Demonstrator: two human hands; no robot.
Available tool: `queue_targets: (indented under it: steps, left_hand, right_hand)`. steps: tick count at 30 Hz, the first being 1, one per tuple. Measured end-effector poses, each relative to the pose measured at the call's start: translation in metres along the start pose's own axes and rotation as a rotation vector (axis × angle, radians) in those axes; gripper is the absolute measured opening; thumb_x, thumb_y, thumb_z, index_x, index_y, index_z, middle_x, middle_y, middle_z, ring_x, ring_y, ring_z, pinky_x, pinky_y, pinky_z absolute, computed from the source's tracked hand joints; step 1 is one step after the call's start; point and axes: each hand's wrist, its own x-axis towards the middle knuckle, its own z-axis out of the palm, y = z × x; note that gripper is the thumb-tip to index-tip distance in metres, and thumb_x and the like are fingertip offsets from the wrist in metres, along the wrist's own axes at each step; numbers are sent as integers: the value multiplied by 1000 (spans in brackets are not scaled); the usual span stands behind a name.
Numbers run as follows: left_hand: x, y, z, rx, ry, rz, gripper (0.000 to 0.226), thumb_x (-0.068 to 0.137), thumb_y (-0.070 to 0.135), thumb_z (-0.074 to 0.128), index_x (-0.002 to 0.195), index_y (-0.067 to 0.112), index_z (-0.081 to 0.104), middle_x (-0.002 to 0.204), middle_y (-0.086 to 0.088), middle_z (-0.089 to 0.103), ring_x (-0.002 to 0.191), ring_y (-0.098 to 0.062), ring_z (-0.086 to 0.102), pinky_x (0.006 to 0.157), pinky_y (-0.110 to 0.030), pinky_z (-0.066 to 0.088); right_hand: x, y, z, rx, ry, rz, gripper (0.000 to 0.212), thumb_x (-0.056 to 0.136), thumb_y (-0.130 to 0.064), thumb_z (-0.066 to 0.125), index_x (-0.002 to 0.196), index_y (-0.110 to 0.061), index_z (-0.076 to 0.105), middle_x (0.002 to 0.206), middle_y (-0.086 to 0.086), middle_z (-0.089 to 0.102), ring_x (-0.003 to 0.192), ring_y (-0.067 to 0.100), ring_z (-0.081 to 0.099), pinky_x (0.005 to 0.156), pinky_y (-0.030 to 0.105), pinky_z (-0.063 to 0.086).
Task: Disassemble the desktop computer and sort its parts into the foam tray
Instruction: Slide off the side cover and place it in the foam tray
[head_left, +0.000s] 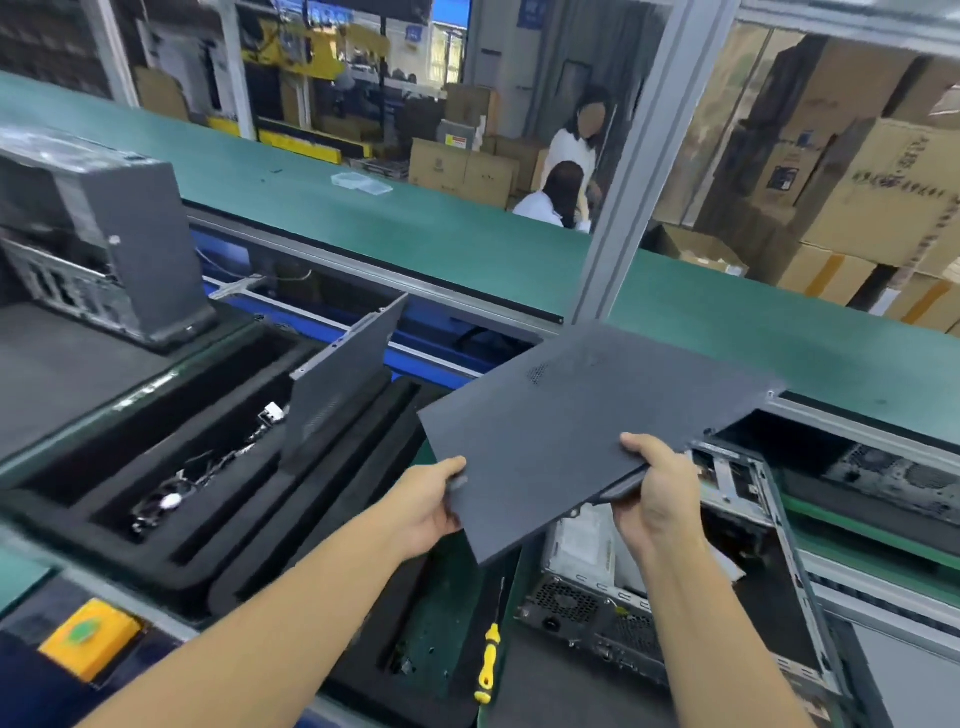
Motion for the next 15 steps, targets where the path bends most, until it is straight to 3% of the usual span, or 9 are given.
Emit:
queue_targets:
  steps: [2, 6, 8, 10, 11, 13, 15]
  left_hand:
    - [-3, 5, -28, 92, 26, -21, 24, 101, 28, 54, 112, 11, 66, 74, -1, 71, 61, -19, 67, 64, -32, 55]
    - [0, 15, -78, 478, 222, 108, 19, 97, 24, 46, 111, 16, 58, 85, 0, 62, 66, -18, 57, 59, -28, 46]
    - [2, 20, -104, 615, 255, 183, 32, 95, 17, 38, 121, 29, 51, 103, -1, 64, 69, -16, 53, 58, -25, 42]
    - [5, 23, -129, 807, 161, 229, 54, 93, 9, 37, 142, 31, 42, 134, -2, 55, 73, -13, 56, 55, -19, 42]
    - [8, 24, -140, 951, 117, 266, 62, 91, 8, 41, 149, 30, 36, 143, -1, 45, 84, -14, 58, 58, -17, 43]
    - [13, 26, -155, 1208, 132, 345, 68, 90, 16, 52, 153, 29, 30, 152, 0, 29, 122, -21, 47, 81, -20, 46]
    - [16, 32, -161, 1253, 180, 412, 65, 91, 29, 59, 152, 28, 34, 158, 4, 21, 139, -19, 34, 97, -26, 42]
  right_hand:
    - [-1, 7, 23, -14, -8, 15, 17, 85, 6, 54, 79, -8, 60, 68, 4, 68, 58, 18, 67, 53, 30, 55]
    - [1, 22, 73, -83, -7, 50, 17, 80, 7, 53, 88, -6, 60, 79, 9, 70, 65, 22, 68, 59, 34, 58]
    - [3, 32, 94, -93, -4, 80, 18, 80, 7, 52, 90, -6, 59, 84, 10, 69, 70, 25, 67, 65, 36, 59]
    - [6, 43, 112, -94, -4, 110, 19, 80, 8, 50, 90, -6, 58, 89, 12, 67, 75, 27, 66, 72, 38, 58]
    - [9, 48, 120, -97, -7, 122, 20, 81, 8, 50, 92, -6, 58, 92, 12, 67, 77, 28, 65, 74, 40, 58]
    - [16, 55, 137, -128, -17, 138, 23, 80, 7, 50, 98, -5, 56, 96, 14, 67, 82, 31, 66, 78, 43, 59]
    - [25, 61, 156, -181, -23, 150, 27, 78, 6, 50, 101, -6, 53, 100, 15, 65, 85, 32, 65, 83, 45, 58]
